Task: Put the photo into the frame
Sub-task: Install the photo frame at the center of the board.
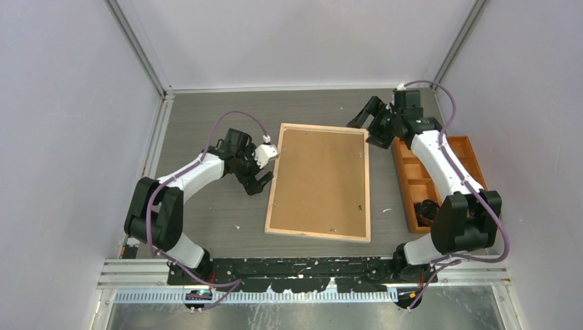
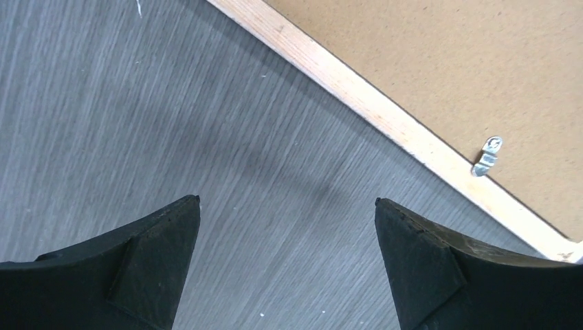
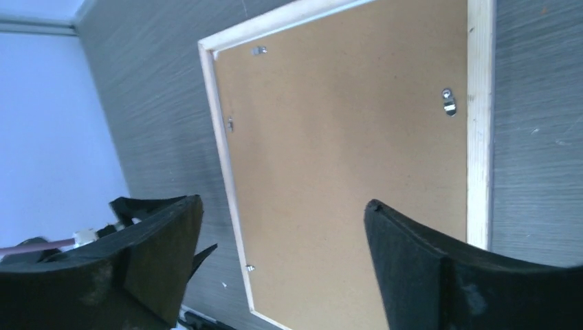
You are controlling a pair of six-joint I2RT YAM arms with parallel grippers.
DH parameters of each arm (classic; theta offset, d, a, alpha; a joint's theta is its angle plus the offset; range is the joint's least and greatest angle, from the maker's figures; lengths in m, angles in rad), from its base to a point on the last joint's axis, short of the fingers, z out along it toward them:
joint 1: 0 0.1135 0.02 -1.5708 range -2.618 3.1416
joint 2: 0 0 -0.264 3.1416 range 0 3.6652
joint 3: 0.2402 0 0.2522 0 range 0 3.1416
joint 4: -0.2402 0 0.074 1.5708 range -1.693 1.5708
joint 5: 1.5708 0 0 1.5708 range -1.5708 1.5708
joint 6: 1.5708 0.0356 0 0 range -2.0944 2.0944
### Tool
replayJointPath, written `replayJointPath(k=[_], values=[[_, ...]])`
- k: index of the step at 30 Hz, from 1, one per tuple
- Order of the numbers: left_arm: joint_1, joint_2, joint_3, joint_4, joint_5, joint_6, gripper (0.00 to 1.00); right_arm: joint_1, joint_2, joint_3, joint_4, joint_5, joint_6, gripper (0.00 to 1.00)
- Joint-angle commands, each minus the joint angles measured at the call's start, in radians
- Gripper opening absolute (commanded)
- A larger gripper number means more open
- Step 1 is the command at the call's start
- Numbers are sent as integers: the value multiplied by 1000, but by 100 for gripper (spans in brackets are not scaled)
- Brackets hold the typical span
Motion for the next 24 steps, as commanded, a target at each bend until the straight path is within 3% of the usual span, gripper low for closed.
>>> replayJointPath(k=[1,2,6,11,17,24], values=[[3,5,54,-12,50,-85,100,263,-1,30,36,133,18,77],[8,15,63,-10,54,-112,100,345,1,37,30,188,8,67],[28,71,106,0,99,-179,99,596,42,-13,132,279,10,47],[42,148,167,-10,163,-236,95,789,158,0,214,370,-5,23],[85,223,241,-44,262,-298,87,915,271,41,239,422,-37,20],[90,256,253,-49,287,-292,85,950,316,16,298,441,-34,21]])
